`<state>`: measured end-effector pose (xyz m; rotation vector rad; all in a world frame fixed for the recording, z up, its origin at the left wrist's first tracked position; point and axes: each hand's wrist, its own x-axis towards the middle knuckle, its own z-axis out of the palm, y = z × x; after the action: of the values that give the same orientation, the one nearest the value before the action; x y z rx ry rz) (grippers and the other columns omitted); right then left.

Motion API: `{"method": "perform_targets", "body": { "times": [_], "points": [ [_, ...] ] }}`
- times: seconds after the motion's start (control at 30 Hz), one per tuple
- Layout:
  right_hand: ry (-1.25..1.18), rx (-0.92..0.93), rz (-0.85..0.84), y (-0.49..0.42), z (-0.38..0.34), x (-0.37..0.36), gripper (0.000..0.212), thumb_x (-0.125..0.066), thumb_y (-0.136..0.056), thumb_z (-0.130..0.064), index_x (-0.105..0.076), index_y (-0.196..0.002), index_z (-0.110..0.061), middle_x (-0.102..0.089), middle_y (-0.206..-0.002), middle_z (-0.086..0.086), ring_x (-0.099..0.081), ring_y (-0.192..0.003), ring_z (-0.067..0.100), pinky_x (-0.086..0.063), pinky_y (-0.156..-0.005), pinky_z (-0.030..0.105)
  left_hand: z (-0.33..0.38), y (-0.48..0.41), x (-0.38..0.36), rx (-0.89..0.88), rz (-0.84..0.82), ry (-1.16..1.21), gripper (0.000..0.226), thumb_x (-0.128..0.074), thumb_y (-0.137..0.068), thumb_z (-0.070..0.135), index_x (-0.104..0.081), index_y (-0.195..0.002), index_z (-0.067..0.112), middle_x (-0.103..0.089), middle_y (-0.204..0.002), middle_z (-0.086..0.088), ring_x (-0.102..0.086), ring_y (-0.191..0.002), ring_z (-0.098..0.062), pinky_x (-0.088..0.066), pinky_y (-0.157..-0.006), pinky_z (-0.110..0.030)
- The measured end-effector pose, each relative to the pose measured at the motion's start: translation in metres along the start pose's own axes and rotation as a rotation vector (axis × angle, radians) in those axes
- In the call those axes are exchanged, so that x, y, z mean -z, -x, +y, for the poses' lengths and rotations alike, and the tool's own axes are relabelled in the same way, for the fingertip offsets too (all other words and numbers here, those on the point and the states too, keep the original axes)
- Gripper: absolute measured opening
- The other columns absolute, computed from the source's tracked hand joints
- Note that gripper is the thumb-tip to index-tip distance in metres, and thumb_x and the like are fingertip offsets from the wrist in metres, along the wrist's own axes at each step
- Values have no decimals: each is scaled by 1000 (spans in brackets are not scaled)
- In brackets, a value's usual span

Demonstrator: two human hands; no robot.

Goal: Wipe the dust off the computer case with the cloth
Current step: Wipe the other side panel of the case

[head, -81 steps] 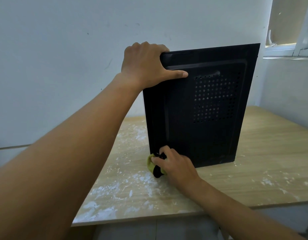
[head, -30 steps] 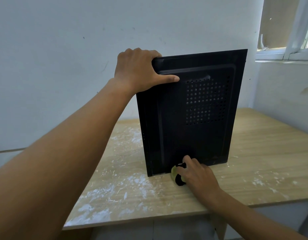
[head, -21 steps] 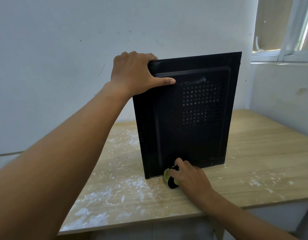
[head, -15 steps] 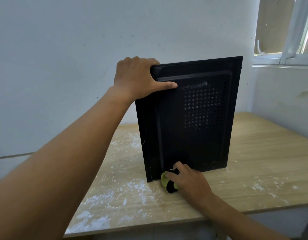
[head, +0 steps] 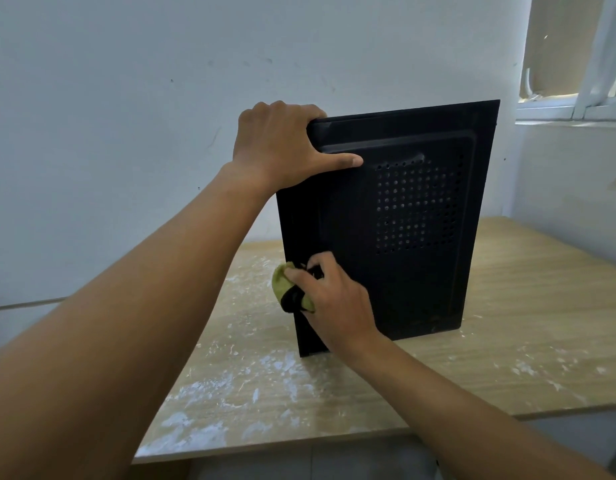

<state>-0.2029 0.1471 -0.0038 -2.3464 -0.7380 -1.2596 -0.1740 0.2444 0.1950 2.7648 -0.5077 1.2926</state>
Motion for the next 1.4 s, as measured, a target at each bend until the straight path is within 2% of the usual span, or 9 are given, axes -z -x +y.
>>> {"method": "perform_targets", "body": {
  "times": [0.17,0.3,0.4,0.57,0.73,0.9,1.03,1.2,1.4],
  "points": [
    [88,186,-155,40,10,-15,44,-85,-58,-9,-68,-97,-20,-57,-91,7,-53,-62,18,-31,-45,22,1,0,2,2,-19,-7,78,-54,-65,89,-64,-121,35,-70,-105,6,-62,-102,-22,-32,-79,-29],
    [175,279,-340,64,18,-26,43,-86,-49,-11,-65,-84,-25,-58,-90,3,-52,-60,17,-36,-41,25,1,-1,1,1,-13,0,79,-54,-64,90,-65,-119,35,-70,-101,7,-62,-100,-22,-34,-80,-30],
    [154,254,-343,71,23,-23,43,-87,-48,-12,-68,-84,-26,-59,-93,2,-55,-65,17,-39,-43,26,1,-1,1,-1,-8,4,80,-54,-63,90,-65,-120,35,-71,-101,7,-63,-100,-22,-36,-80,-31],
    [86,50,-292,85,48,-7,69,-89,-48,-11,-59,-109,-24,-56,-96,4,-57,-70,18,-47,-45,25,0,0,2,-4,-9,7,78,-54,-64,89,-65,-120,35,-70,-103,7,-62,-100,-23,-35,-79,-30],
    [115,-175,-303,97,81,26,78,-95,-34,-10,-65,-105,-17,-58,-97,7,-61,-62,17,-49,-43,22,1,0,1,-5,-5,3,79,-54,-63,90,-65,-119,35,-71,-100,5,-63,-98,-24,-36,-81,-32],
    [217,-320,-333,108,119,53,74,-88,-33,6,-67,-102,-13,-58,-96,9,-58,-58,23,-31,-37,19,1,0,0,-8,-1,-3,85,-52,-59,94,-65,-120,35,-71,-101,5,-63,-98,-26,-39,-83,-35],
    [180,-460,-307,118,140,63,68,-83,-45,9,-61,-104,-15,-54,-102,8,-56,-63,27,-13,-40,14,0,1,1,-5,5,11,83,-53,-61,92,-65,-119,34,-71,-102,4,-63,-98,-27,-38,-82,-35],
    [183,-787,-272,122,156,73,46,-76,-80,-23,-52,-118,-17,-49,-112,7,-42,-69,20,-33,-55,28,2,0,1,4,1,7,87,-50,-57,94,-65,-120,35,-72,-103,5,-64,-98,-26,-36,-80,-32],
    [209,-941,-435,108,146,72,41,-65,-86,-43,-56,-117,-18,-53,-105,3,-58,-87,28,-38,-65,30,2,0,0,13,2,16,88,-52,-56,95,-65,-119,35,-72,-102,7,-64,-98,-24,-37,-82,-33]
  ]
}}
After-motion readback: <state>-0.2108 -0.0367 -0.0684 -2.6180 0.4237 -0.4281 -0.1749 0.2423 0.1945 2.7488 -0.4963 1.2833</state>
